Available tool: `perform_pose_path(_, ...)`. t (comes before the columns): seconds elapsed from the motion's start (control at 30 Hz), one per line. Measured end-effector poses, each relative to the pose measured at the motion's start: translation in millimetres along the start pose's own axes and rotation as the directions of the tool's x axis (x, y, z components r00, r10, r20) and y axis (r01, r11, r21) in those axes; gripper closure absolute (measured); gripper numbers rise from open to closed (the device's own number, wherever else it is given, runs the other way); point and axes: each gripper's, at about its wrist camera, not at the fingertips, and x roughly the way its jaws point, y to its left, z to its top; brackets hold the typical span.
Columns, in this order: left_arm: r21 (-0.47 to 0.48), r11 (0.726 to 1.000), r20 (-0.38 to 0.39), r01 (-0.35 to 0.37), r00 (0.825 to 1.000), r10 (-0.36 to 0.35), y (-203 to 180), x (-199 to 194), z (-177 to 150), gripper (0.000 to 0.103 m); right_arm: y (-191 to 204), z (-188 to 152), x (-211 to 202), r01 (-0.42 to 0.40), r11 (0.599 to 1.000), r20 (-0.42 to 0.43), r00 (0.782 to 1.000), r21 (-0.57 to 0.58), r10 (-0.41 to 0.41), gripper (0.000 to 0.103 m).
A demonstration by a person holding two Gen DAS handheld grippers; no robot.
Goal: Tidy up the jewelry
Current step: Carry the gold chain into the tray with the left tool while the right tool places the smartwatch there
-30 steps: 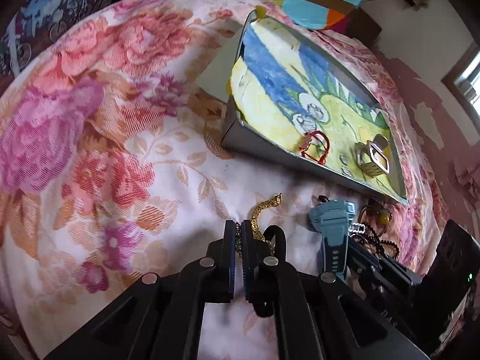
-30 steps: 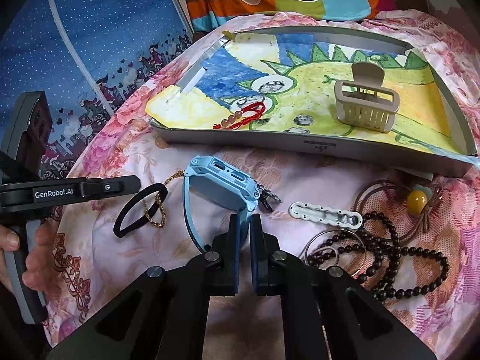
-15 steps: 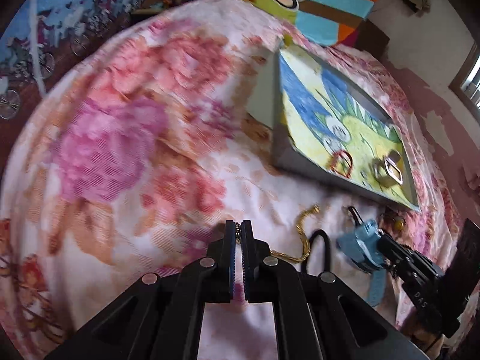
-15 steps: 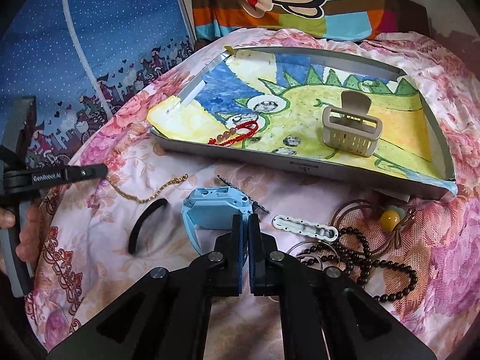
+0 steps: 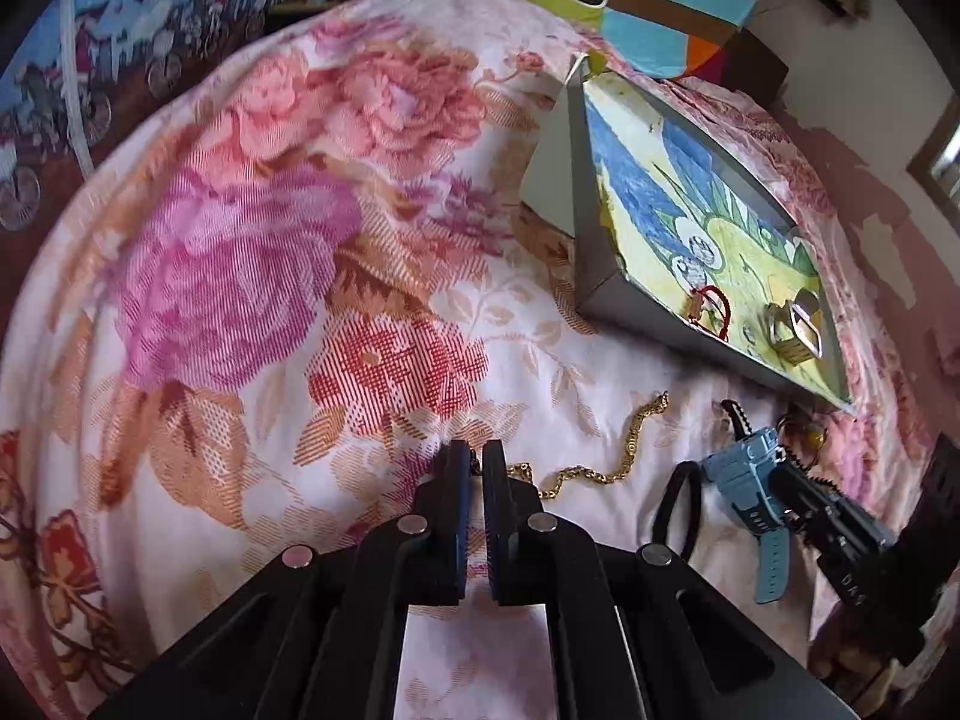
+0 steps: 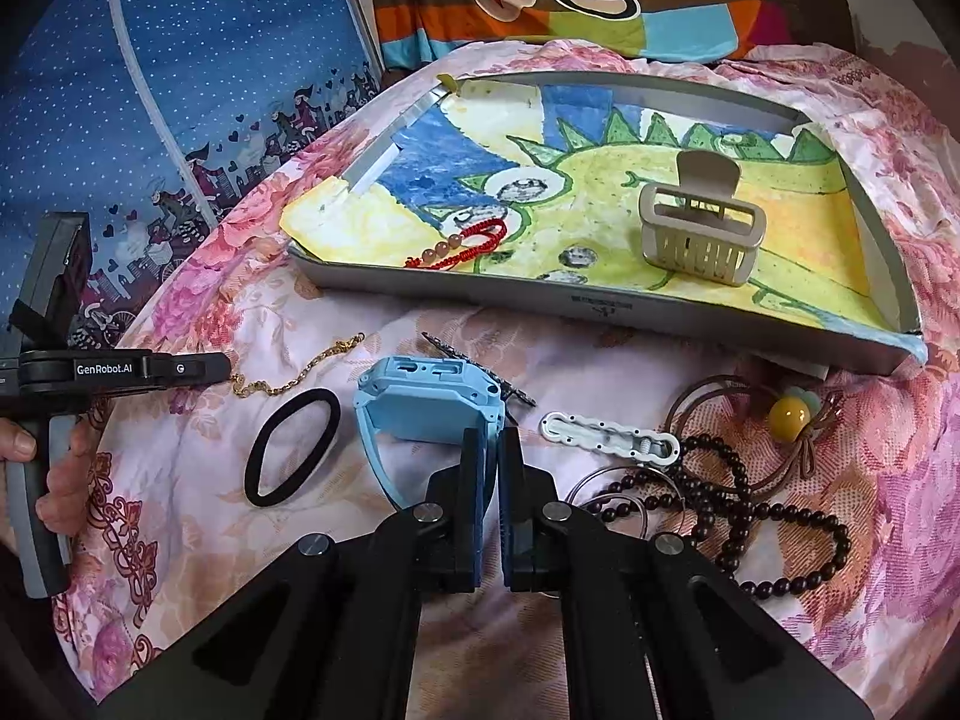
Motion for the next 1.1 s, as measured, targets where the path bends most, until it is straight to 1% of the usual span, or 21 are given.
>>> perform_pose_path(0.1, -0.020, 1.000, -0.010, 0.016, 1.000, -0.016, 2, 4, 0, 0.096, -1, -1, 0, -0.008, 1.000, 0.004, 1.000, 0.006, 0.008, 0.098)
perform_pose_path(0.17, -0.024, 1.000, -0.003, 0.009, 1.000, -0.009, 1, 5, -1, 0.096, -1, 0, 0, -0.013, 1.000, 0.010, 1.000, 0.010, 0.013, 0.099)
perform_pose_path(0.27, 0.000, 1.000, 0.017, -0.008, 1.000, 0.008, -5, 3, 0, 0.099, -2, 1, -4, -0.023, 1.000, 0.030, 0.999, 0.015, 0.022, 0.099)
perform_pose_path(0.37, 0.032, 0.999, 0.051, -0.013, 0.999, 0.011, -13, -1, 0, 0.100, -3, 2, -10, -0.025, 0.999, 0.057, 0.998, 0.019, 0.024, 0.099)
perform_pose_path(0.43, 0.067, 0.998, 0.089, 0.003, 0.996, -0.009, -22, -9, 1, 0.100, -5, 4, -13, -0.025, 0.999, 0.070, 0.997, 0.027, 0.023, 0.099)
perform_pose_path(0.53, 0.106, 0.993, 0.117, 0.054, 0.991, -0.066, -35, -22, 2, 0.100, -7, 6, -18, -0.024, 0.999, 0.090, 0.996, 0.033, 0.021, 0.099)
perform_pose_path(0.63, 0.160, 0.984, 0.152, 0.079, 0.983, -0.104, -51, -38, 2, 0.100, -8, 9, -24, -0.022, 0.999, 0.118, 0.993, 0.030, 0.019, 0.099)
perform_pose_path(0.73, 0.186, 0.978, 0.179, 0.091, 0.976, -0.125, -57, -47, 1, 0.100, -9, 16, -32, -0.031, 0.999, 0.159, 0.987, 0.031, 0.026, 0.099)
perform_pose_path(0.83, 0.197, 0.975, 0.188, 0.105, 0.972, -0.142, -62, -53, 3, 0.100, -12, 26, -42, -0.037, 0.999, 0.216, 0.976, 0.035, 0.029, 0.099)
perform_pose_path(0.93, 0.183, 0.973, 0.210, 0.143, 0.961, -0.180, -67, -64, 11, 0.100, -17, 38, -53, -0.029, 0.998, 0.271, 0.963, 0.053, 0.013, 0.099)
perform_pose_path(1.0, 0.184, 0.970, 0.222, 0.156, 0.955, -0.196, -72, -70, 18, 0.100, -23, 46, -58, -0.013, 0.997, 0.305, 0.952, 0.070, -0.009, 0.099)
perform_pose_path(1.1, 0.211, 0.965, 0.253, 0.159, 0.944, -0.211, -88, -86, 36, 0.100, -32, 55, -58, -0.012, 0.994, 0.326, 0.945, 0.105, -0.023, 0.099)
